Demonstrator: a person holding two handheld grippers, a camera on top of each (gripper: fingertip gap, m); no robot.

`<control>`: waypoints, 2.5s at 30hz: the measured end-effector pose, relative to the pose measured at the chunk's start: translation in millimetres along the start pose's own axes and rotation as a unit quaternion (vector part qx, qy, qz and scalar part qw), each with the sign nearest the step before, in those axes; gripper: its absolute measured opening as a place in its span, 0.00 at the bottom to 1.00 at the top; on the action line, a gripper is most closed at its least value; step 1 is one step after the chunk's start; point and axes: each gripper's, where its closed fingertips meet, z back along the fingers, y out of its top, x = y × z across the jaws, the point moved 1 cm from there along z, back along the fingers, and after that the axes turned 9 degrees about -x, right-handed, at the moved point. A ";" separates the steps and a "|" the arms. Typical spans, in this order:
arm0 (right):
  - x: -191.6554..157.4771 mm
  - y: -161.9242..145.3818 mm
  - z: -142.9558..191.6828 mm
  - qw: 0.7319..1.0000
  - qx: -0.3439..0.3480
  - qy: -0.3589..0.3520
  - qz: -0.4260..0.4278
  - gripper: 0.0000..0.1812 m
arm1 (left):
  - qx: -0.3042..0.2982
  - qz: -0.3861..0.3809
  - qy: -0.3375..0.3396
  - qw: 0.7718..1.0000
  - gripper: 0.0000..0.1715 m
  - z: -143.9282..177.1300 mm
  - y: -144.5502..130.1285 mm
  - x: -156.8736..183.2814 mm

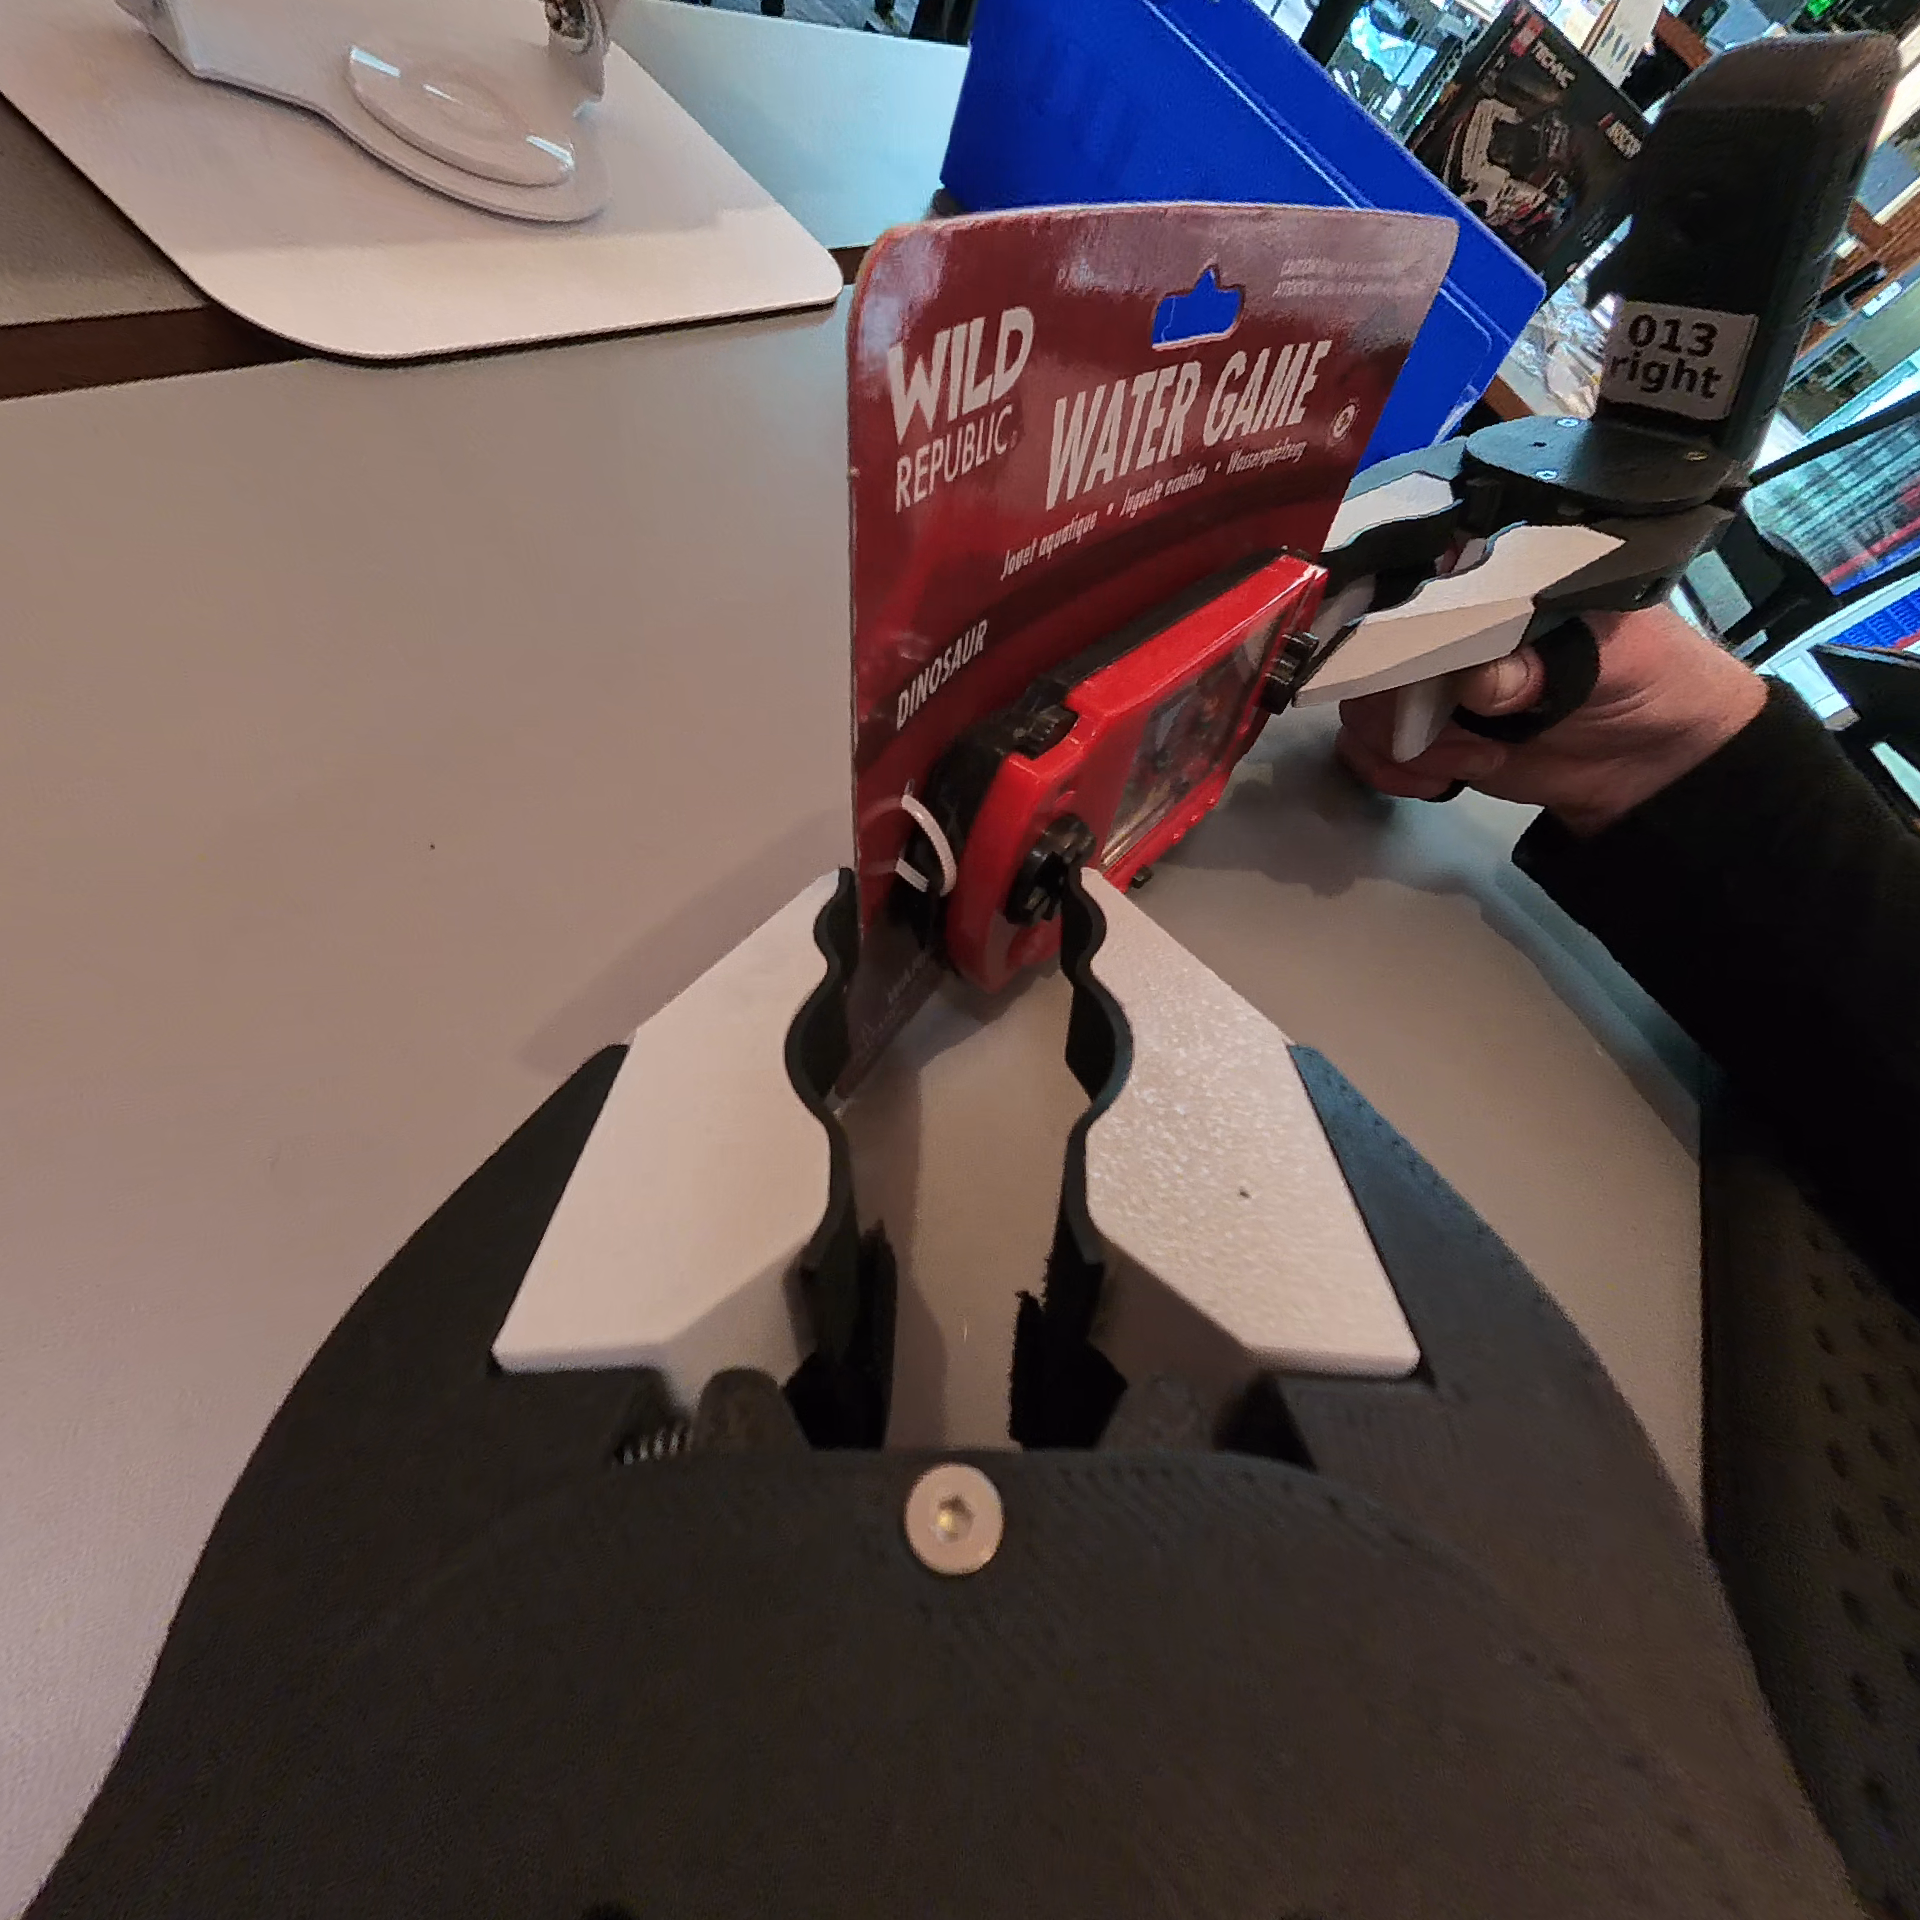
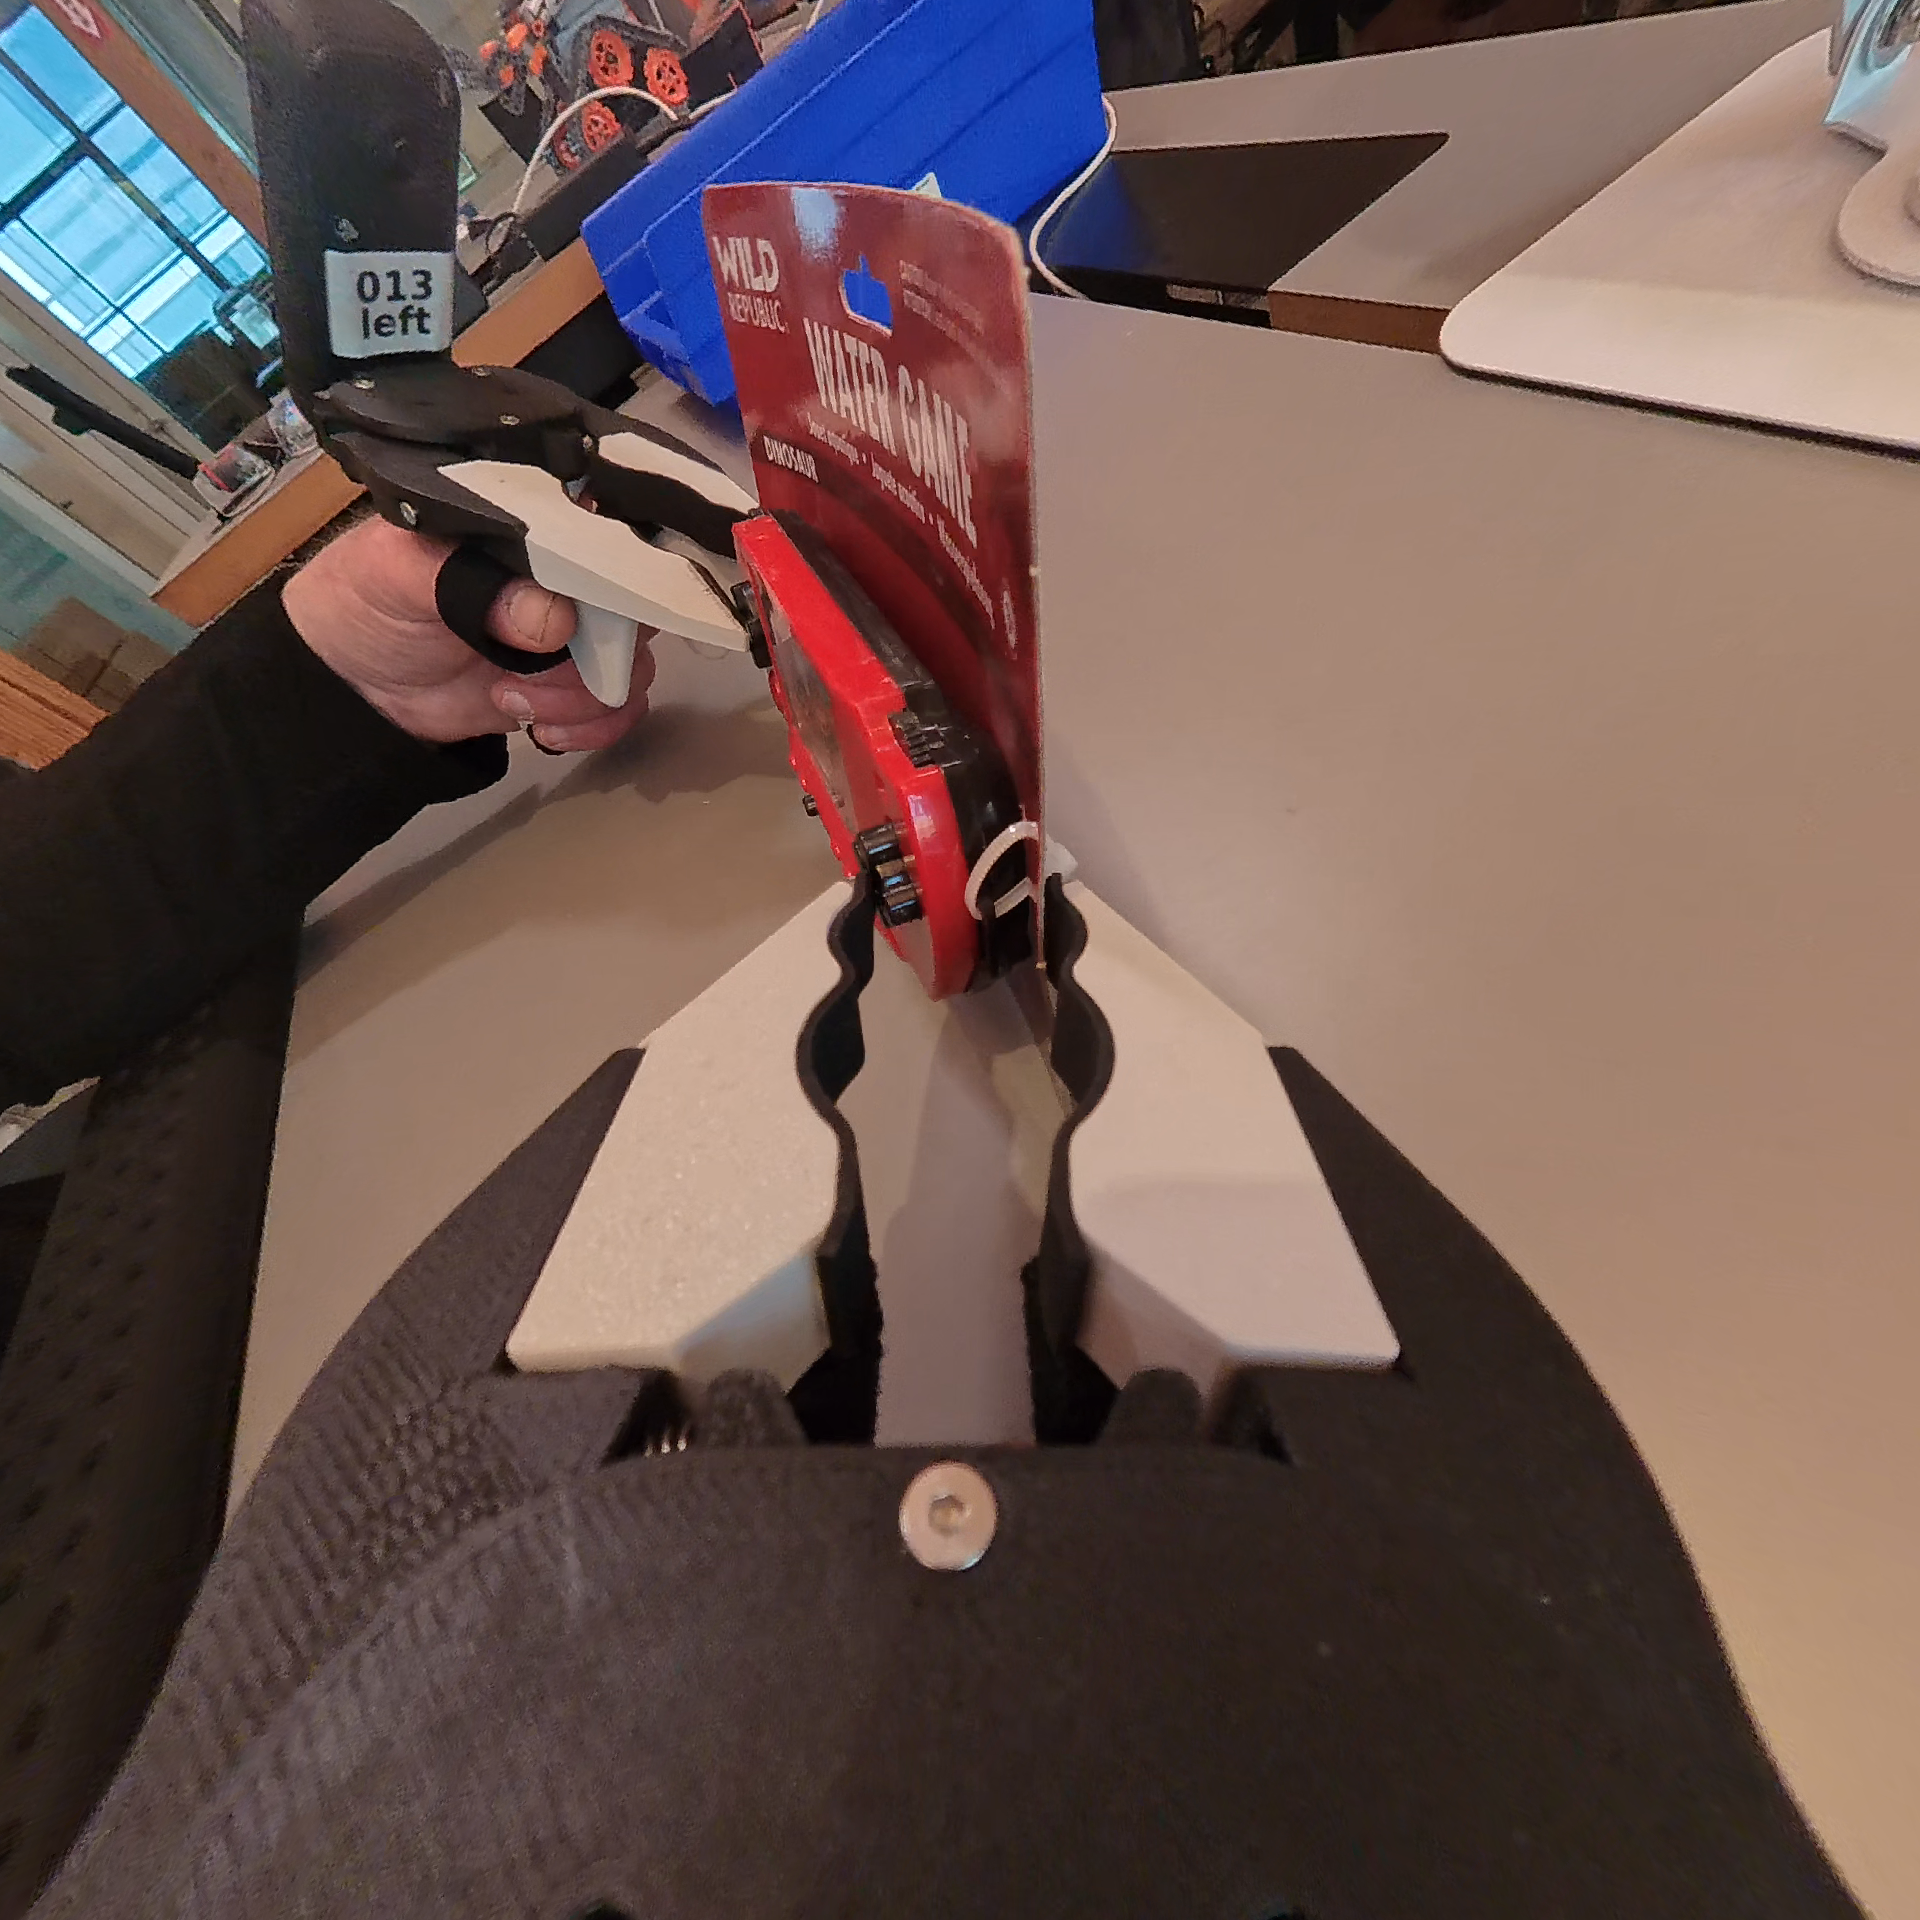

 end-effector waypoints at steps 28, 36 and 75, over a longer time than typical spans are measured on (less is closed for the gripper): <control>4.9 0.8 -0.7 1.000 0.004 0.000 -0.012 0.17 | 0.000 0.002 0.001 1.000 0.22 -1.5 2.4 -1.3; 4.9 0.7 -0.4 1.000 0.003 0.000 -0.013 0.17 | -0.001 0.002 0.002 1.000 0.22 -1.5 2.2 -0.8; 9.2 9.6 8.2 0.998 0.044 0.018 -0.052 0.15 | -0.005 -0.005 0.007 1.000 0.21 -7.4 1.5 4.4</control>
